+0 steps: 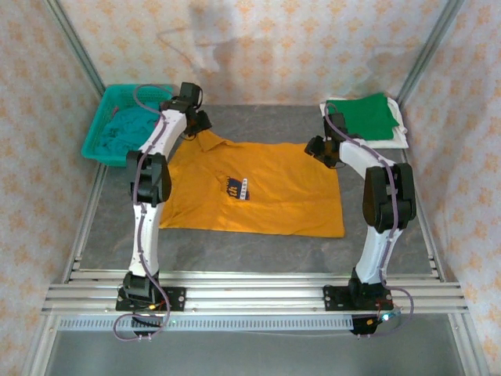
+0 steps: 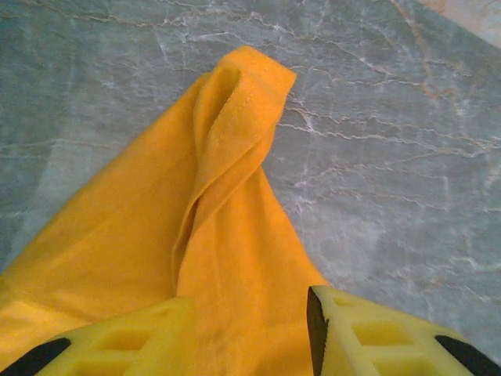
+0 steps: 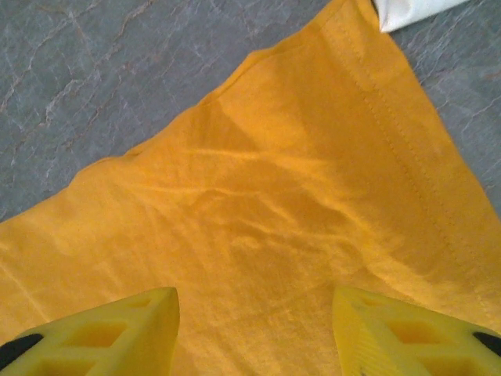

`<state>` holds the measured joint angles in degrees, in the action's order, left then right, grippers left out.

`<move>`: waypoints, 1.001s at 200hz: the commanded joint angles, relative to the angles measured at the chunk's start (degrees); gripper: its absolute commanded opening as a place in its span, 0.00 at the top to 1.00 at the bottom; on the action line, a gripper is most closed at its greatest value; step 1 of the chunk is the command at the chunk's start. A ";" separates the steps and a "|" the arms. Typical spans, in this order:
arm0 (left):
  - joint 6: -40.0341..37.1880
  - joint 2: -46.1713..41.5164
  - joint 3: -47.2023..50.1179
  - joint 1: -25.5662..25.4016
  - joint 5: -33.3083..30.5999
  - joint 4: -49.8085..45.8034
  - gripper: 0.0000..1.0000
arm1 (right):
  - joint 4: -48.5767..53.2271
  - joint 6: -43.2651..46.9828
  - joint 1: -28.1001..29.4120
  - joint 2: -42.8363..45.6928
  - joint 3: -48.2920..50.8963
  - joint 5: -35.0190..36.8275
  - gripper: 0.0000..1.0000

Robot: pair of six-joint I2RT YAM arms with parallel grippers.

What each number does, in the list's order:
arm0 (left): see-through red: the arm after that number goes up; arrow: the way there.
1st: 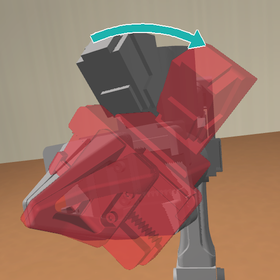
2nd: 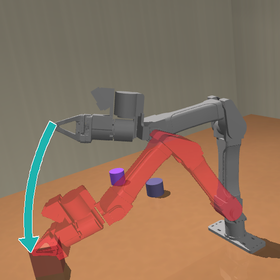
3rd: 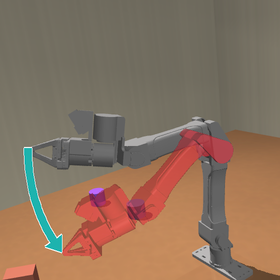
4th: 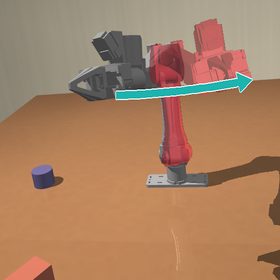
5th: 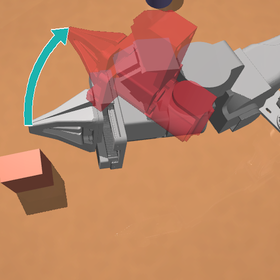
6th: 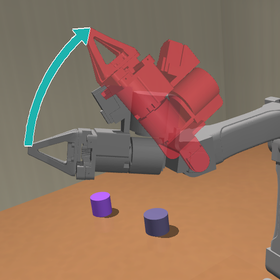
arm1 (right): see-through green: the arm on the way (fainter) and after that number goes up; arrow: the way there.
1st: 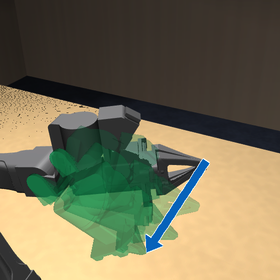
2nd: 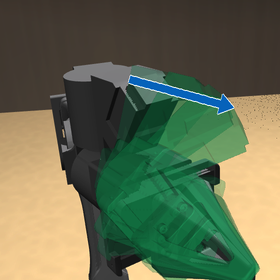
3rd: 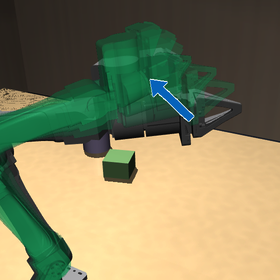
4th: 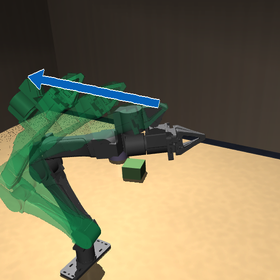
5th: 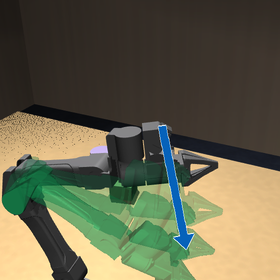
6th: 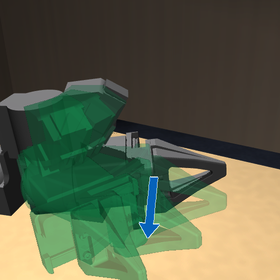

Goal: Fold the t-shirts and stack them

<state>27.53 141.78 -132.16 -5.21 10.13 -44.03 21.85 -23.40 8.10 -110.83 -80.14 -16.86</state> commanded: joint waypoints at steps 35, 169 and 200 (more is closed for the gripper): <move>-0.48 8.86 -7.52 -0.68 -1.22 -4.80 0.54 | -0.37 -0.67 0.15 3.58 1.50 -2.53 0.46; -0.56 -1.92 -2.44 -1.75 -3.42 -3.17 1.00 | -0.33 -0.34 0.16 2.18 1.09 -1.24 0.46; -0.50 -6.33 2.90 -1.69 -5.17 -0.90 1.00 | -0.53 -0.65 0.16 1.67 0.43 -1.55 0.46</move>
<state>27.03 140.97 -132.31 -6.66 8.16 -46.50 21.50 -23.57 8.10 -108.79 -78.37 -19.51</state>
